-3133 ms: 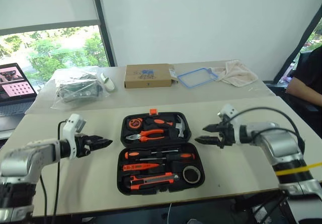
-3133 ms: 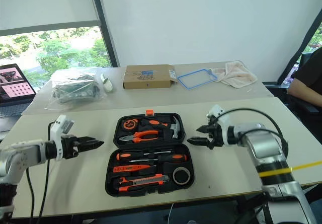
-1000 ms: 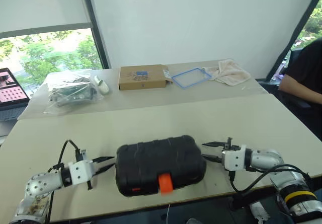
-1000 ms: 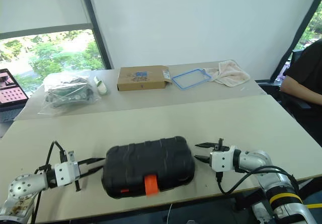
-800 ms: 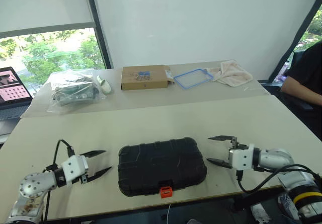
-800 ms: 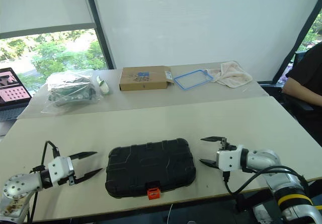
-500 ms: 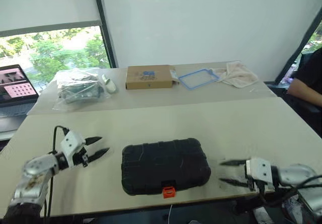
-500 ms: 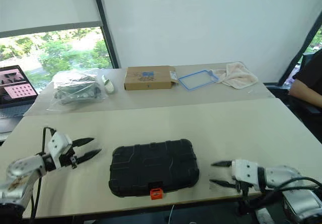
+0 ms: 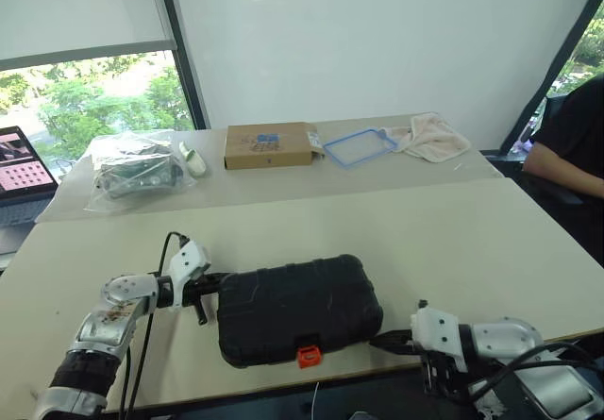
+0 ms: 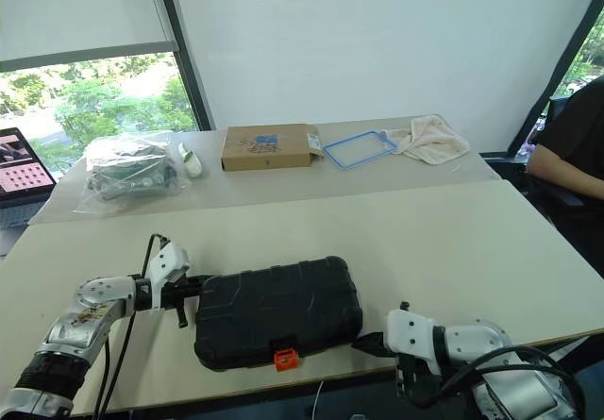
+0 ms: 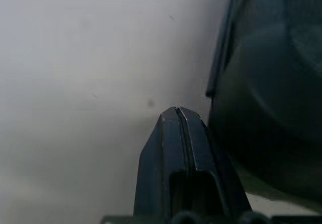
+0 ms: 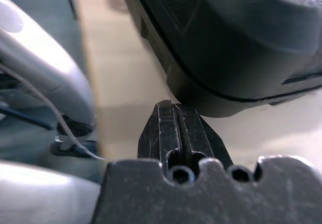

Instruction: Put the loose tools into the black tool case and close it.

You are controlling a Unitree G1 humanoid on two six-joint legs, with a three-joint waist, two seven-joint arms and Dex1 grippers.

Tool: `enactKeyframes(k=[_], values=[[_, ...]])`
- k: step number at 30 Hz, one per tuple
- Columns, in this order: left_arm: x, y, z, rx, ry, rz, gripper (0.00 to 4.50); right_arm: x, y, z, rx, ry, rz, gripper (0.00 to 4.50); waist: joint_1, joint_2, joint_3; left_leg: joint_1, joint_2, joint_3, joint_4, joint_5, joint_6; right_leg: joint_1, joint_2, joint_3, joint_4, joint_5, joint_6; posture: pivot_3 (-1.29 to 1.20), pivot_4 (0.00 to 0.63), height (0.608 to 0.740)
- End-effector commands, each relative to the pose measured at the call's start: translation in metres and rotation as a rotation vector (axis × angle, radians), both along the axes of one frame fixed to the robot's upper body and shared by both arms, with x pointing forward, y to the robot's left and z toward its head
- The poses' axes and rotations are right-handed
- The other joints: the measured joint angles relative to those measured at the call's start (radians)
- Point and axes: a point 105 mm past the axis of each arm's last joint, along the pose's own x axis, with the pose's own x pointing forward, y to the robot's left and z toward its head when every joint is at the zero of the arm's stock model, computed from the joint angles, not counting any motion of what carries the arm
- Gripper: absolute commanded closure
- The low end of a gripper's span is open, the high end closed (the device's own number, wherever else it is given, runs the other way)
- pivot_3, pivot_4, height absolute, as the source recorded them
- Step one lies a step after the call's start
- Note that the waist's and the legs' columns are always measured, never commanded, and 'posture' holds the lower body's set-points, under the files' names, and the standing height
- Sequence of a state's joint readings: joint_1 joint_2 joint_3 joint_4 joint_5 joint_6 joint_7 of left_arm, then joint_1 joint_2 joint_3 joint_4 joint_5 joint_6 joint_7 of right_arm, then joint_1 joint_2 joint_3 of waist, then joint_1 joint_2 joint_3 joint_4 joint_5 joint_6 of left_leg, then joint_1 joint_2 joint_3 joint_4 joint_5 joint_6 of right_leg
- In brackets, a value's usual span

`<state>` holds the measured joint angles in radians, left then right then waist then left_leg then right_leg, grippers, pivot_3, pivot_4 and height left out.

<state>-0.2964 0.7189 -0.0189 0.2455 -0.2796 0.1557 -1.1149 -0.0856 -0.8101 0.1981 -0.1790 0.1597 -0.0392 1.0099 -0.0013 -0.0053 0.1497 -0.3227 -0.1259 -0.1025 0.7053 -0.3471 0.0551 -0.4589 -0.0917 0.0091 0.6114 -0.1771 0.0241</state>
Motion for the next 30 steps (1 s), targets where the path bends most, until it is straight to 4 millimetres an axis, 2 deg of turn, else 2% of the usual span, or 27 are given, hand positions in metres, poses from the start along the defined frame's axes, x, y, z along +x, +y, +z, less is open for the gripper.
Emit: enactKeyframes(k=[1, 8, 14, 17, 19, 21, 25, 27, 30], values=[[-0.010, -0.007, 0.012, -0.058, -0.003, -0.041, 4.45, 0.026, 0.007, 0.019, 0.041, -0.113, -0.045, 4.50, 0.001, 0.000, 0.000, 0.000, 0.000, 0.000, 0.000, 0.000, 0.000, 0.000, 0.000, 0.000, 0.000, 0.000, 0.000, 0.00, 0.150, 0.740], [-0.022, 0.003, 0.015, -0.154, 0.001, 0.106, 4.45, 0.076, 0.012, 0.037, 0.072, -0.230, -0.130, 4.50, -0.006, 0.000, 0.000, 0.000, 0.000, 0.000, -0.002, 0.000, 0.000, -0.002, 0.000, -0.001, -0.001, 0.000, 0.000, 0.00, 0.150, 0.740], [-0.032, 0.004, 0.014, -0.209, 0.011, 0.171, 4.45, 0.099, 0.008, 0.040, 0.082, -0.264, -0.175, 4.50, -0.010, 0.000, 0.000, 0.000, 0.000, 0.000, -0.002, 0.000, 0.000, -0.002, 0.000, -0.001, -0.001, 0.000, -0.001, 0.00, 0.150, 0.740], [-0.037, 0.003, 0.015, -0.225, 0.009, 0.183, 4.45, 0.102, -0.001, 0.041, 0.076, -0.264, -0.196, 4.50, -0.009, 0.000, 0.000, 0.000, -0.001, 0.000, -0.002, 0.000, 0.000, -0.002, 0.000, -0.001, -0.001, 0.000, -0.001, 0.00, 0.150, 0.740], [-0.037, 0.003, 0.021, -0.240, -0.009, 0.187, 4.45, 0.096, -0.010, 0.040, 0.069, -0.211, -0.197, 4.50, -0.007, 0.000, 0.001, 0.000, 0.000, 0.000, -0.003, 0.000, 0.000, -0.002, 0.000, -0.001, -0.001, 0.000, -0.001, 0.00, 0.150, 0.740], [-0.030, 0.003, 0.044, -0.301, -0.067, 0.170, 4.45, 0.067, -0.014, 0.031, 0.065, -0.066, -0.142, 4.50, 0.004, 0.000, 0.001, -0.001, -0.001, 0.000, -0.003, 0.000, 0.000, -0.002, 0.000, -0.001, -0.001, 0.000, -0.001, 0.00, 0.150, 0.740], [-0.018, -0.014, 0.078, -0.349, -0.137, 0.058, 4.45, 0.024, -0.001, 0.011, 0.049, 0.070, -0.089, 4.50, 0.017, -0.001, 0.000, -0.004, 0.000, -0.006, 0.000, -0.001, -0.001, -0.001, -0.001, -0.007, -0.001, 0.000, -0.001, 0.00, 0.150, 0.740], [-0.014, -0.026, 0.085, -0.340, -0.133, -0.008, 4.45, 0.011, 0.009, 0.003, 0.065, 0.107, -0.091, 4.50, 0.013, -0.001, 0.000, -0.003, 0.000, -0.004, 0.001, -0.001, -0.001, -0.001, -0.002, -0.005, -0.001, 0.000, -0.001, 0.00, 0.150, 0.740], [-0.013, -0.045, 0.088, -0.301, -0.123, -0.105, 4.45, 0.006, 0.021, -0.002, 0.094, 0.127, -0.127, 4.50, 0.002, -0.001, 0.000, 0.001, 0.000, -0.002, 0.001, -0.002, -0.002, 0.002, -0.002, -0.001, 0.000, 0.000, -0.001, 0.00, 0.150, 0.740]])
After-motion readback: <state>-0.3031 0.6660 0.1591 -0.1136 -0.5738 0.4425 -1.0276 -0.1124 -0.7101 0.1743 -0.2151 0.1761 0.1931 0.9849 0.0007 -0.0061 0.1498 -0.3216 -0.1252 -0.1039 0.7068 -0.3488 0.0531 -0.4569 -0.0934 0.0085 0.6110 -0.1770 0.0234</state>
